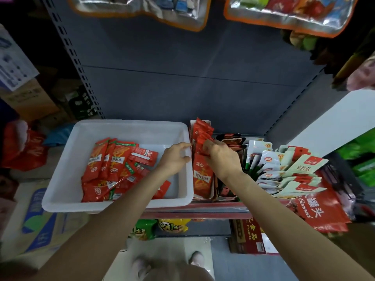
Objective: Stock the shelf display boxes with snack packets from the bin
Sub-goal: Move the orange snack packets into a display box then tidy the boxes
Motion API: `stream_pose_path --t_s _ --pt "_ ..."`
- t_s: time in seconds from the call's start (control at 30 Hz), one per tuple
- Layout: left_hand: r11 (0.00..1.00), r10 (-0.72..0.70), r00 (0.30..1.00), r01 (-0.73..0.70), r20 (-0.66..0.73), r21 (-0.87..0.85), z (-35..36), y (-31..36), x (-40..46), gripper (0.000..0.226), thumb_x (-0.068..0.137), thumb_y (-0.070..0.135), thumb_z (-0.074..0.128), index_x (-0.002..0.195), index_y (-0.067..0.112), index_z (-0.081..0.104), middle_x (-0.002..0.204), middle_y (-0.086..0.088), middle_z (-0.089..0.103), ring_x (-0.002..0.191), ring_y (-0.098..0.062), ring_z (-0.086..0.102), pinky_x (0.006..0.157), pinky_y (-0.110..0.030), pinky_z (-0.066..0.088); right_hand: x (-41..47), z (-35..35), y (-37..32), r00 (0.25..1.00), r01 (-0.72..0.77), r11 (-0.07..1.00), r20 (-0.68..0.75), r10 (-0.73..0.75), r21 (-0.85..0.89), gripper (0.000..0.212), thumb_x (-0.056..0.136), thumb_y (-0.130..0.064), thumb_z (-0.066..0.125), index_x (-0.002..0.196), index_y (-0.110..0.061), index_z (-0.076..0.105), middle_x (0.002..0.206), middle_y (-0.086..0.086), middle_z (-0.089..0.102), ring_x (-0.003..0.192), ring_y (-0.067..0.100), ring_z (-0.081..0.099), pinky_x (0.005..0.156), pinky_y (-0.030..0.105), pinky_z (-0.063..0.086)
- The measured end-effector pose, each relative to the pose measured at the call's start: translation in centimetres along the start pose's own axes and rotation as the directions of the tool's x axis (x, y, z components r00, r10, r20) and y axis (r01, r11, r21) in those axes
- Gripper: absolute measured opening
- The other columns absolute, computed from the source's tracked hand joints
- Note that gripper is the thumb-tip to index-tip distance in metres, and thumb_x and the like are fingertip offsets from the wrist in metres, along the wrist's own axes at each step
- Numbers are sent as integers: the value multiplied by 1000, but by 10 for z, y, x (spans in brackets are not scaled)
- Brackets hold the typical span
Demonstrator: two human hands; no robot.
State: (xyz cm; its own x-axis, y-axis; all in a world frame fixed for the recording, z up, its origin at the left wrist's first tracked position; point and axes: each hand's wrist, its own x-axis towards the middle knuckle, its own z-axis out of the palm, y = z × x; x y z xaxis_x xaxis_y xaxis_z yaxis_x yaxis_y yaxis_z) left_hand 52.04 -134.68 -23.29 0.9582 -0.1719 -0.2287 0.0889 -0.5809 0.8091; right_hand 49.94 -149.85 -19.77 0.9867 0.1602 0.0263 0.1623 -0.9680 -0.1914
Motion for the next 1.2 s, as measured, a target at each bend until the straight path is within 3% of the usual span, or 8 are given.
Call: stream_pose_path --t_s 0.3,0.4,0.57,0.7,0.83,0.93,1.03,1.2 --pt "994 32 959 -2 -280 107 -46 -58 -25 25 89 8 59 113 10 63 113 -9 66 103 -24 62 91 -36 50 17 24 -66 992 70 914 72 -107 399 35 88 -11 57 123 -13 54 121 9 55 107 24 57 88 36 49" --pt "951 -3 918 125 -396 284 -79 -107 -34 40 88 9 59 127 9 55 124 -14 60 113 -31 56 98 -43 45 27 54 -102 974 69 912 171 -149 404 46 90 -19 57 134 -15 44 132 10 48 121 25 47 101 37 41" --pt "867 -287 880 407 -378 288 -119 -168 -38 44 91 19 56 132 5 45 125 -16 56 112 -32 56 96 -46 47 42 100 -148 899 119 929 358 -250 350 73 90 -29 60 150 -18 20 156 6 18 142 24 20 115 31 21" --pt "846 -313 906 402 -284 351 -132 -173 -43 38 92 24 58 125 6 52 110 -14 64 99 -29 62 87 -42 51 49 113 -167 814 183 948 501 -294 259 71 94 -31 54 151 -17 13 159 7 6 145 24 15 116 32 17" --pt "825 -232 904 379 -360 420 -141 -158 -49 19 90 19 60 104 8 63 97 -9 67 89 -26 64 72 -33 49 48 118 -171 778 134 958 573 -259 252 70 95 -33 51 151 -17 13 159 6 5 145 24 14 115 30 15" --pt "958 -218 853 279 -474 63 -155 -146 -56 18 85 6 62 68 12 66 65 5 64 66 -18 63 66 -35 55 44 110 -172 861 91 907 425 -279 411 78 88 -29 64 150 -19 19 159 4 8 145 20 14 115 27 15" --pt "836 -409 847 200 -338 -511 -162 -126 -63 16 80 2 70 97 1 70 81 1 67 73 -13 66 60 -30 59 43 93 -176 892 159 796 260 -370 584 84 81 -23 73 149 -19 24 156 3 20 144 15 15 116 22 14" --pt "746 -288 940 102 -182 -658 -156 -87 -64 24 87 0 61 111 0 65 97 -11 69 83 -14 68 62 -18 55 41 61 -166 913 255 794 134 -386 551 68 83 -6 66 143 -17 38 150 2 35 138 14 32 105 4 16"
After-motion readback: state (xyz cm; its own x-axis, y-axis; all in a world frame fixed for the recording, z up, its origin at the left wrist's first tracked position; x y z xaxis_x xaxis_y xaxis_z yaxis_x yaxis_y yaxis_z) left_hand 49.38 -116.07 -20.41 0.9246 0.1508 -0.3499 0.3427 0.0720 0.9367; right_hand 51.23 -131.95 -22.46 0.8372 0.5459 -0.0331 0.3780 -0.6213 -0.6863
